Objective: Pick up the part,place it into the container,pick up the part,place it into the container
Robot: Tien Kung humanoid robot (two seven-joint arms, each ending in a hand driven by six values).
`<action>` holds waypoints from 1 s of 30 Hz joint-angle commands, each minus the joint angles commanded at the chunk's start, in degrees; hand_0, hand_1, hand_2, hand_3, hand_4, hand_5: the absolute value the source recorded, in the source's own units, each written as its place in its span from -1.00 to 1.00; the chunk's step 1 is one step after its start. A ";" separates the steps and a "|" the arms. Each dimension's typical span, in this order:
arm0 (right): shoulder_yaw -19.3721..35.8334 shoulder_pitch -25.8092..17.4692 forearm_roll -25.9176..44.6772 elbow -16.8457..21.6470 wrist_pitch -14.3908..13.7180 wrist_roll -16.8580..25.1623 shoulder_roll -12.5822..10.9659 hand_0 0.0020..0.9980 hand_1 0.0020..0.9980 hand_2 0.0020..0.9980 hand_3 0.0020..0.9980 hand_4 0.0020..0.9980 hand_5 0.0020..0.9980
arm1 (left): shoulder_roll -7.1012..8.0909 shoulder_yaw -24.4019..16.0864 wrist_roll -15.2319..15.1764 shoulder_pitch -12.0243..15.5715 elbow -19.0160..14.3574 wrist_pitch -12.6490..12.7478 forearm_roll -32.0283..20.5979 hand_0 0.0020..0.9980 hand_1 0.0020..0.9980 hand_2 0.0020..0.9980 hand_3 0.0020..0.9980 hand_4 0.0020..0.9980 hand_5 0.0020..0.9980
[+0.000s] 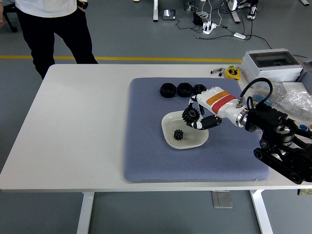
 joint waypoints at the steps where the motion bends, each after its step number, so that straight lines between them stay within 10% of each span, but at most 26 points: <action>1: -0.34 0.06 -0.57 -0.16 0.14 -0.48 0.25 -0.93 -0.65 -0.33 0.06 0.63 0.02 | 0.00 0.02 0.00 -0.01 -0.01 0.00 -0.04 0.39 0.44 0.48 0.27 0.33 0.29; 6: -1.61 0.28 -3.76 -2.29 0.71 -2.38 1.49 -0.93 -0.65 -0.33 0.06 0.63 0.02 | 0.09 0.13 0.00 -0.18 -0.07 -0.04 -0.19 0.39 0.44 0.48 0.27 0.33 0.29; 7: -1.69 0.27 -4.26 -2.63 0.69 -2.65 1.60 -0.89 -0.63 -0.20 0.19 0.95 0.07 | 0.11 0.07 0.03 -0.20 -0.07 -0.05 -0.09 0.40 0.44 0.48 0.27 0.33 0.29; 30: 2.70 -1.58 -3.16 -1.41 -0.27 -3.36 0.49 -0.84 -0.56 -0.03 0.56 1.00 0.13 | 0.23 -0.29 0.20 -0.17 -0.09 -0.16 0.42 0.40 0.44 0.48 0.27 0.33 0.29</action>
